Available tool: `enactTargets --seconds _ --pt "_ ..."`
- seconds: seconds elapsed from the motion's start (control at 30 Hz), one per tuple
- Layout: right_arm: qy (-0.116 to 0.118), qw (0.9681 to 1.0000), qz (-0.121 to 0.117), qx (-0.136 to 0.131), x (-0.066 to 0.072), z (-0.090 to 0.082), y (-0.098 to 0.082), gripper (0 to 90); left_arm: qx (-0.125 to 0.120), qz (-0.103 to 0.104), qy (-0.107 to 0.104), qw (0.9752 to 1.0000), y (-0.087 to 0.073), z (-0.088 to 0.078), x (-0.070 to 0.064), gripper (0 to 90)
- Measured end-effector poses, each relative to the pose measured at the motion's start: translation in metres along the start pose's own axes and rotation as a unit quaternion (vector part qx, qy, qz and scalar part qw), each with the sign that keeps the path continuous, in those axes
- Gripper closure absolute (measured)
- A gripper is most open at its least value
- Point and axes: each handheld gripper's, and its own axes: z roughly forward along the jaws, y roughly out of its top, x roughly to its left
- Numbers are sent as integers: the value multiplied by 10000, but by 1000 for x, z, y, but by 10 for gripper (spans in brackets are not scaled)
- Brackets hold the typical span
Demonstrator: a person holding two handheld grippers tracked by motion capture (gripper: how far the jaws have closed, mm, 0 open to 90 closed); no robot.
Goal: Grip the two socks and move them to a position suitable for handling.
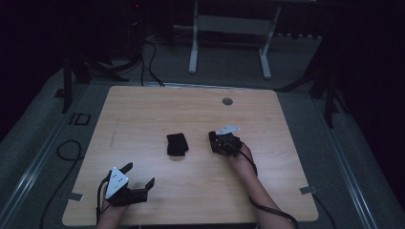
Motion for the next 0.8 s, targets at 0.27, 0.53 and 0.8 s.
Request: enactTargets --seconds 0.27,0.53,0.8 --pt "78 9997 -225 63 6 -19 11 752 -24 -89 -39 10000 0 -1 3 31" --pt "173 9973 -642 -324 26 -73 22 753 -37 -55 -38 10000 1 -1 0 32" --pt "375 9956 -836 -174 54 -101 2 753 -57 -380 -361 9986 7 6 -19 32"
